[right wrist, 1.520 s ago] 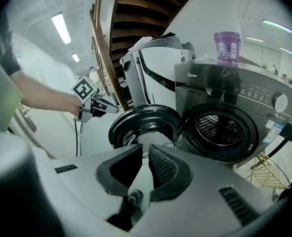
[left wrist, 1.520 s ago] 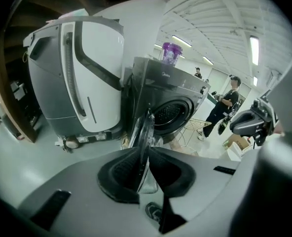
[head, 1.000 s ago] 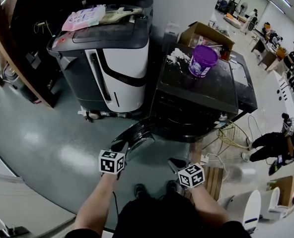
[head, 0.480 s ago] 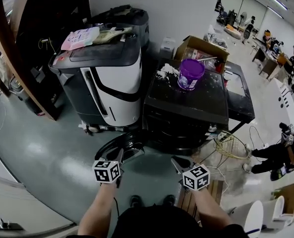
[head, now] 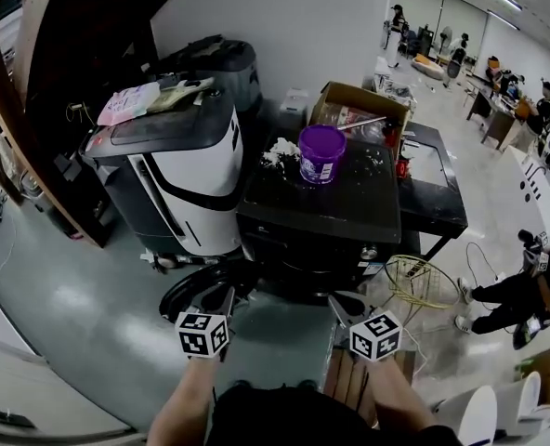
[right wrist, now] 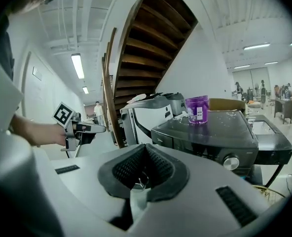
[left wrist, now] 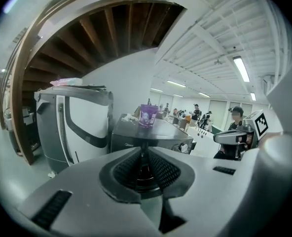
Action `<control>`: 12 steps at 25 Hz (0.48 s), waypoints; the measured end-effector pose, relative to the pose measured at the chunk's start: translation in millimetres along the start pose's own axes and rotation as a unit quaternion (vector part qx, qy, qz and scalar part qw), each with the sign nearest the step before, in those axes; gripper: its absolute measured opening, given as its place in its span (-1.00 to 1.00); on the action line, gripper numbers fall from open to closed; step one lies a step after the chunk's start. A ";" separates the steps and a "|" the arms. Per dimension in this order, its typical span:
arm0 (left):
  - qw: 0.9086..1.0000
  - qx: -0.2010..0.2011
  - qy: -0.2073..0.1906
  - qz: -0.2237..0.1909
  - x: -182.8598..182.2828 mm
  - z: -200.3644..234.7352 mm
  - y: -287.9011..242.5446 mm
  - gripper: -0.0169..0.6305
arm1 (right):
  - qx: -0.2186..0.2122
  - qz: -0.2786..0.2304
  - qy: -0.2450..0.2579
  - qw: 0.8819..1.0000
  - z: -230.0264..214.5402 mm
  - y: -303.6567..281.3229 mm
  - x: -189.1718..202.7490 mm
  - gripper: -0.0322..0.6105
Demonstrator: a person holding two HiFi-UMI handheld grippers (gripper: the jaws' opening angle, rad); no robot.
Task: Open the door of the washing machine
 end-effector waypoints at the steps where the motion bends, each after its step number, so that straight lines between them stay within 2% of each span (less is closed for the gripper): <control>1: 1.000 0.000 -0.003 -0.005 -1.7 -9.0 -1.3 -0.78 | -0.001 -0.008 0.002 1.000 -4.9 4.2 -3.1 -0.85; 7: 0.999 0.011 -0.023 -0.025 -13.6 -55.9 -4.5 -0.78 | 0.004 -0.060 0.020 0.998 -24.4 25.8 -36.3 -0.85; 12: 0.996 0.050 -0.049 -0.064 -51.5 -79.8 -9.6 -0.82 | 0.019 -0.087 0.040 0.995 -30.3 45.7 -65.6 -0.85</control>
Point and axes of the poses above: the fingertips, and each gripper's own axes: y backward along the fingers, z to its left, x out of its underside, the point moved 4 cm from there along y, backward along the fingers, and after that the axes turned 10 degrees about y, right-handed, at the moved point
